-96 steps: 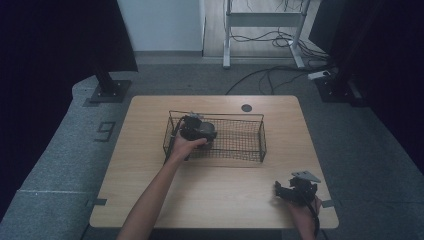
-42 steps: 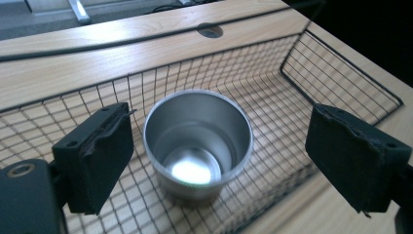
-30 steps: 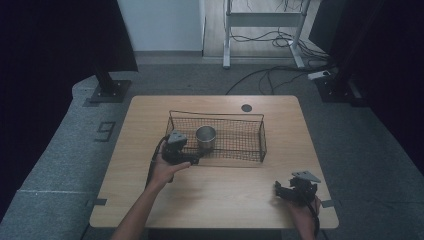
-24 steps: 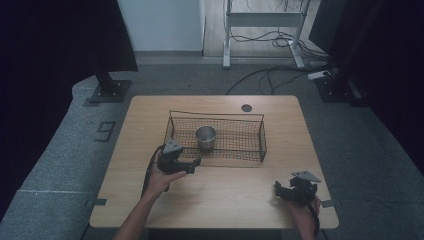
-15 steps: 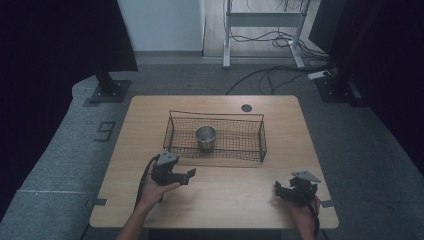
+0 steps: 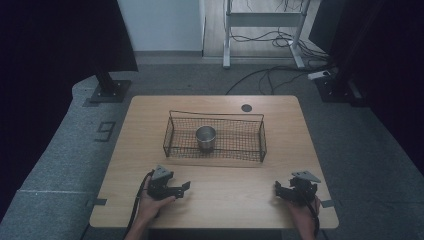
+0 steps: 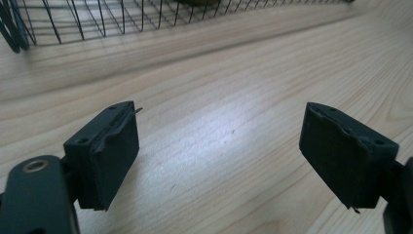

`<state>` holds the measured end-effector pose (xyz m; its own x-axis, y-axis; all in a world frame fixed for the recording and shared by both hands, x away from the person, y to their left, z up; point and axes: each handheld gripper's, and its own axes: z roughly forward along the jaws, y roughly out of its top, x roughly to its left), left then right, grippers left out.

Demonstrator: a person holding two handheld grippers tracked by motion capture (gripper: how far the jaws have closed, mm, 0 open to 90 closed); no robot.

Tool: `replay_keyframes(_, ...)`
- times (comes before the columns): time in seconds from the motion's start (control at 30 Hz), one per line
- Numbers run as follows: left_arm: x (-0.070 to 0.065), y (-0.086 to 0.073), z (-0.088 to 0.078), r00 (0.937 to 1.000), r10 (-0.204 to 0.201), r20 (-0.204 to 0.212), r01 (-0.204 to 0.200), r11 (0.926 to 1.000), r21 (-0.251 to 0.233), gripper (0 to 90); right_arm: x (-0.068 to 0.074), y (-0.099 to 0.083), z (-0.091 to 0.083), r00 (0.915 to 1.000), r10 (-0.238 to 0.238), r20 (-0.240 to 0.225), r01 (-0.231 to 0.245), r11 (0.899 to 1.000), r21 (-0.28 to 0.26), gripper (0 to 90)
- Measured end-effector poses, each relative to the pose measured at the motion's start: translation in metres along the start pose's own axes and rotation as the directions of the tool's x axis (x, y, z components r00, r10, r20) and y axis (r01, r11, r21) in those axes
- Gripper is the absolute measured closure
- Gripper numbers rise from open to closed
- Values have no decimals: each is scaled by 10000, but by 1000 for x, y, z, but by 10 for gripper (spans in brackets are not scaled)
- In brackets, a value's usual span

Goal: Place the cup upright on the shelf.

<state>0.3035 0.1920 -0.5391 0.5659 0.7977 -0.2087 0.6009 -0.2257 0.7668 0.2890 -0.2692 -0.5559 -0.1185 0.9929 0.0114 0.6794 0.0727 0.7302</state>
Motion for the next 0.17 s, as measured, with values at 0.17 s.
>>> replay_keyframes(0.17, -2, -1, 2, 9999, -128, 7, 128, 9998, -119, 152, 0, 0, 0, 10000, 40, 23, -40, 10000, 7, 76)
